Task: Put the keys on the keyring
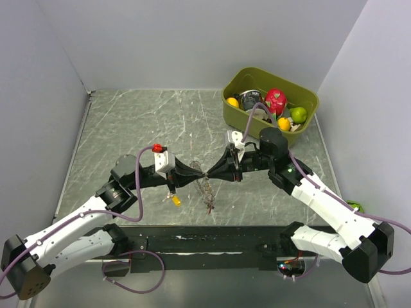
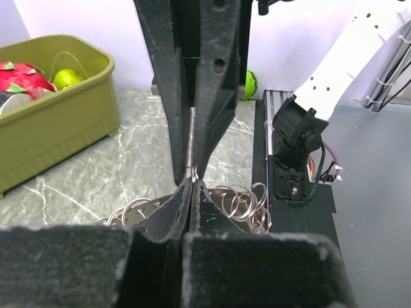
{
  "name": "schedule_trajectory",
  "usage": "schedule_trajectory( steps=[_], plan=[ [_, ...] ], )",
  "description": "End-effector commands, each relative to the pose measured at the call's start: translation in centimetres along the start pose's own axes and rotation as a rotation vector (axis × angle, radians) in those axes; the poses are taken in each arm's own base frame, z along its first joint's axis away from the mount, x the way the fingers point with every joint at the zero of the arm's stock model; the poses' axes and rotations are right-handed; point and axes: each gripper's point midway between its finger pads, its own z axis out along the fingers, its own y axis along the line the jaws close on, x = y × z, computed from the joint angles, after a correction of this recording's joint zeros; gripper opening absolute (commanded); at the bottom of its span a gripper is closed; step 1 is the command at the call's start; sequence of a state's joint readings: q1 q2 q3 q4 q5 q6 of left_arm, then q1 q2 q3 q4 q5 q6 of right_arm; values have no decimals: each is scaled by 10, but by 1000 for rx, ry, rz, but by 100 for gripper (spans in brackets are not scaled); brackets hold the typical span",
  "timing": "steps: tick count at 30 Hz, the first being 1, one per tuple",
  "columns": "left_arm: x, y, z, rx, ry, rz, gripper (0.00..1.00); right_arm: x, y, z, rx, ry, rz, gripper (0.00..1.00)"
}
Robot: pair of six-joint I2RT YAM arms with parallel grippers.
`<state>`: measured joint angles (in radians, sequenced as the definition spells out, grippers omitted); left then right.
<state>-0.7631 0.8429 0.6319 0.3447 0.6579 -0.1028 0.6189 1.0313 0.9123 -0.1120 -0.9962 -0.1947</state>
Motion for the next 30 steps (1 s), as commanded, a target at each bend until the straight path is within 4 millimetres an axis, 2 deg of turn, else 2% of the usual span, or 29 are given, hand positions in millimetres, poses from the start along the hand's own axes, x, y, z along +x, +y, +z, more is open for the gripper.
schedule_trajectory(
  steps=[1,4,18,22,28,30],
  plan=[
    [-37,-8,3,44,-94,63,1,-22,3,-2,-21,-47,-65,12],
    [-38,-5,2,25,-92,72,1,-18,3,-2,-22,-38,-55,0],
    [-53,-3,-10,-36,-155,133,1,-1,-4,1,-10,13,-13,0],
    [-52,-4,-10,-32,-154,136,1,0,-4,2,-13,13,-14,0],
    [-53,-4,-10,-31,-160,137,1,-1,2,1,-29,13,-20,6],
    [-53,-4,-10,-27,-158,138,1,1,-2,1,-12,22,-14,20]
  ],
)
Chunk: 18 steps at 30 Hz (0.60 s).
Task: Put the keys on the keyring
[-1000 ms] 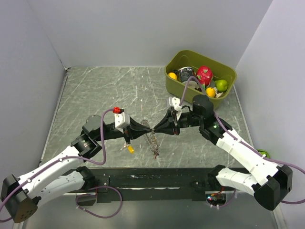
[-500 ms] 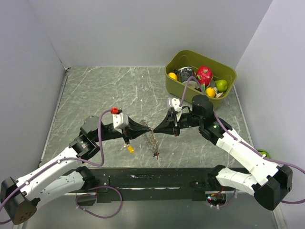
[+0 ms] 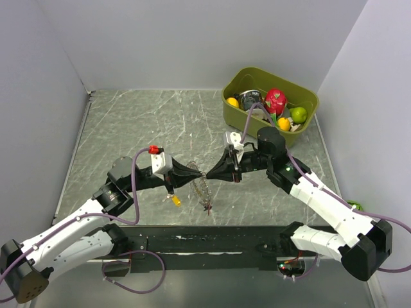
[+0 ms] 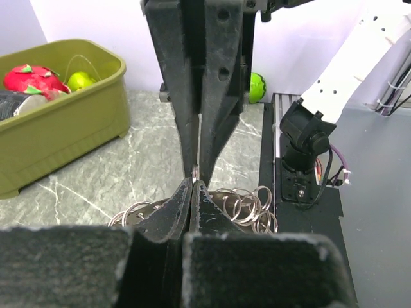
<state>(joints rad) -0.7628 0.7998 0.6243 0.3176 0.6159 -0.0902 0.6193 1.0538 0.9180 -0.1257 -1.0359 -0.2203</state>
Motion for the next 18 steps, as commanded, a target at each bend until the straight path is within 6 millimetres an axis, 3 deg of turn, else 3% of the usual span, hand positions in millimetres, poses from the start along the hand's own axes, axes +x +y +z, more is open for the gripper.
schedule_trajectory(
  steps=[1,5,8,14,18],
  plan=[
    [-47,-7,-3,20,-143,115,1,-4,-5,-3,32,13,-18,24],
    [-38,-7,-2,30,-97,127,1,-6,-7,-7,84,-9,-31,60],
    [-29,-10,-3,55,-51,119,1,-14,-12,-14,163,-43,-44,73],
    [-10,-15,-7,102,21,173,1,-28,-30,-29,330,-102,-23,87],
    [15,-6,-5,76,75,163,1,-20,-40,-31,383,-83,30,89]
  ],
)
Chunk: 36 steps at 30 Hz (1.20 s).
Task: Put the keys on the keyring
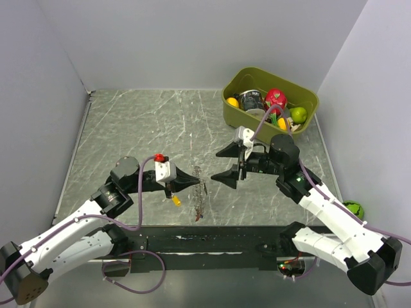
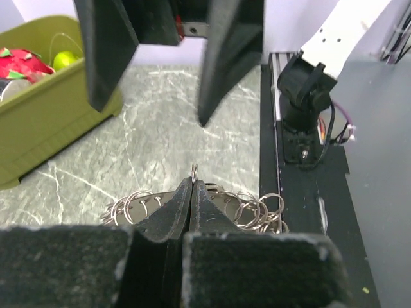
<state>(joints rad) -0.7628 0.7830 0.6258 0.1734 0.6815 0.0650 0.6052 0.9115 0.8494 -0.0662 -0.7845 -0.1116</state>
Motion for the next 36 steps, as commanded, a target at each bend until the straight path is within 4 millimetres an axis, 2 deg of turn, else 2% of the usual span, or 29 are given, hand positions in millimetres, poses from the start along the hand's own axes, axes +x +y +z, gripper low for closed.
schedule_trajectory(
  steps=[1,5,10,15,16,18,21,28,35,36],
  plan=[
    [0,5,3,2,-2,76,1,-3,-23,1,123,-18,57,89],
    [29,9,9,6,48,58,1,17,-30,5,159,11,163,89],
    [66,2,13,46,89,23,1,40,-34,8,189,55,257,90],
    [74,3,10,19,55,47,1,65,-44,5,290,118,392,90],
    [82,1,9,15,62,37,1,72,-49,4,325,136,420,90],
    [83,0,9,17,53,41,1,84,-46,3,337,171,476,89],
    [89,-3,10,31,66,32,1,92,-41,4,322,197,532,84],
    [88,-3,10,34,63,46,1,110,-20,14,233,289,659,66],
    [86,-4,10,37,62,47,1,109,0,30,168,345,699,66],
    [85,-5,11,40,61,48,1,108,-2,32,178,351,698,66]
  ],
)
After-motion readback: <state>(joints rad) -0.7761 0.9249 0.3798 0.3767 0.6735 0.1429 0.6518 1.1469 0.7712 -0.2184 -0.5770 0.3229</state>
